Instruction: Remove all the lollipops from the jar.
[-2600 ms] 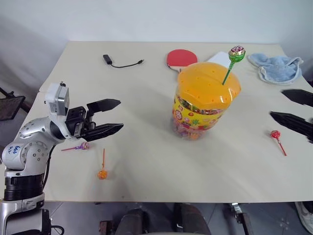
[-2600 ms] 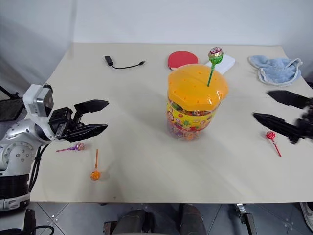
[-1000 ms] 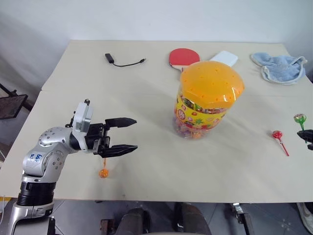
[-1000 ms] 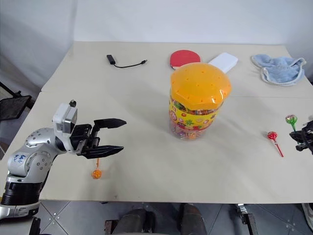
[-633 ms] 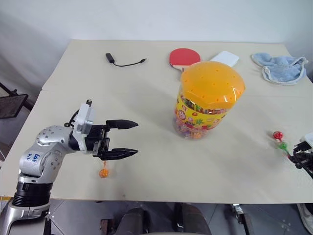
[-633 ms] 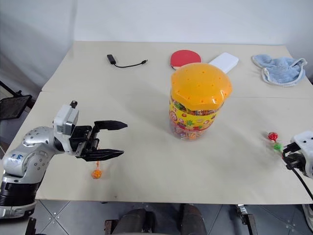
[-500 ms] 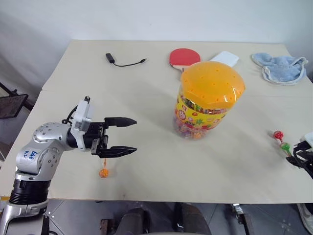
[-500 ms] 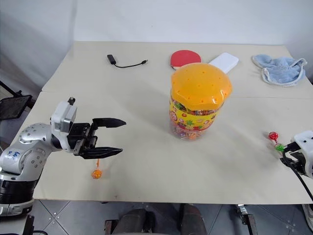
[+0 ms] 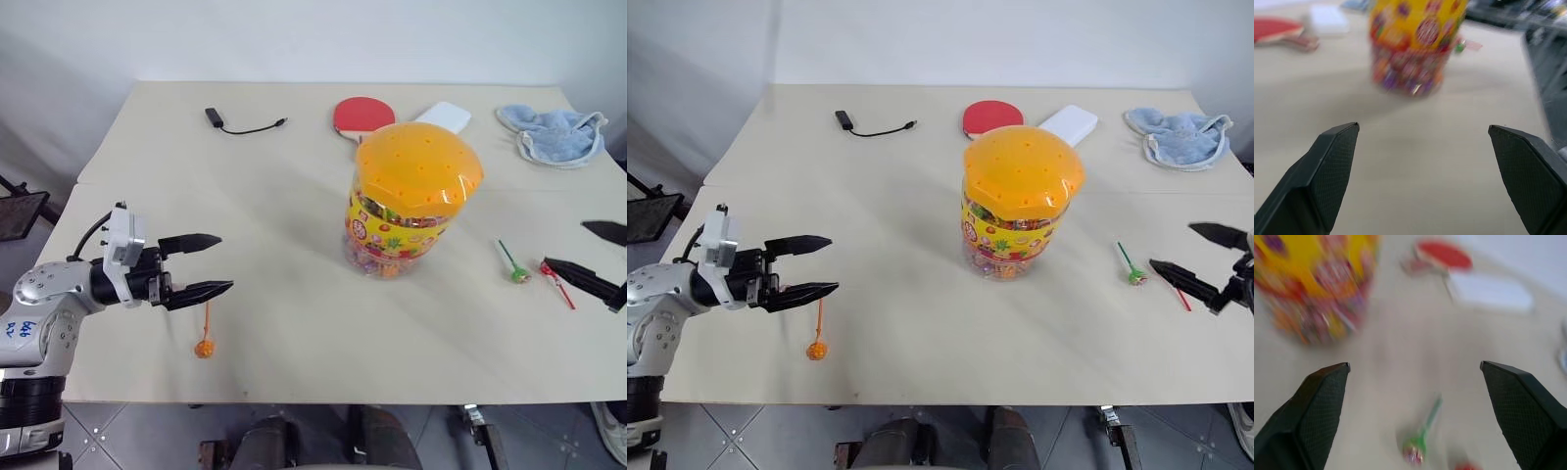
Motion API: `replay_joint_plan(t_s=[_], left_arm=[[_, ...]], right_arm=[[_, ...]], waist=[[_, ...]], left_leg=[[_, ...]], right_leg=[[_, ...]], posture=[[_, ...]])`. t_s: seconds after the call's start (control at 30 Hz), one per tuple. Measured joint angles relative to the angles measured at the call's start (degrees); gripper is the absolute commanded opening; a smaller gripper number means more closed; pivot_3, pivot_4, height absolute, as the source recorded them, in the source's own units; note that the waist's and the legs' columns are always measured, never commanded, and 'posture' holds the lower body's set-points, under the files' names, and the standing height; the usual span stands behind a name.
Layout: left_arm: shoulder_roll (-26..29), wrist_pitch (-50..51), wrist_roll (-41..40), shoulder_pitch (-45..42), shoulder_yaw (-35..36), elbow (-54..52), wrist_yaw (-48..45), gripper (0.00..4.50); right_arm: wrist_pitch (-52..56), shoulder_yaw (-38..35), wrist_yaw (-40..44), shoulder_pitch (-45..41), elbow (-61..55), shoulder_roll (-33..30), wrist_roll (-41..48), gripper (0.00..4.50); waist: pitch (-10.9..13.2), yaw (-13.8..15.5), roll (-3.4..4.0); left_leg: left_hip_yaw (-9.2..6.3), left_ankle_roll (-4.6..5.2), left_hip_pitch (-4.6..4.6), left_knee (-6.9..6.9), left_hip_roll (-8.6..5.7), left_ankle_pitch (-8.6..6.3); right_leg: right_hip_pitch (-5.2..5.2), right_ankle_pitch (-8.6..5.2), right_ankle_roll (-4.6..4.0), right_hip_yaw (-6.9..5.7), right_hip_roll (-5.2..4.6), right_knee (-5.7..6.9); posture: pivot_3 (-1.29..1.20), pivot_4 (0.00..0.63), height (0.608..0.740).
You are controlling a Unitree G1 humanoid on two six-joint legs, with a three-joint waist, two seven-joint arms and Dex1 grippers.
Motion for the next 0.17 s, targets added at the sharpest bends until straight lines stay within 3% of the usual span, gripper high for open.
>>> replay_joint_plan(t_s=[0.17], left_arm=[[0.6, -7.6, 3.0, 7.5, 6.7, 1.4, 1.4, 4.50]], right_arm=[[-3.1, 7.8, 6.1, 3.4, -15.8, 3.7, 3.5, 4.47]], waist=[[0.0, 0.3, -0.04]], left_leg=[[-0.21, -0.19, -0.02, -0.04, 0.21, -0.12]], right_leg=[[0.00, -0.11, -0.20, 0.09, -0.19, -0.01]], posture=[[0.00, 0.150, 0.740]])
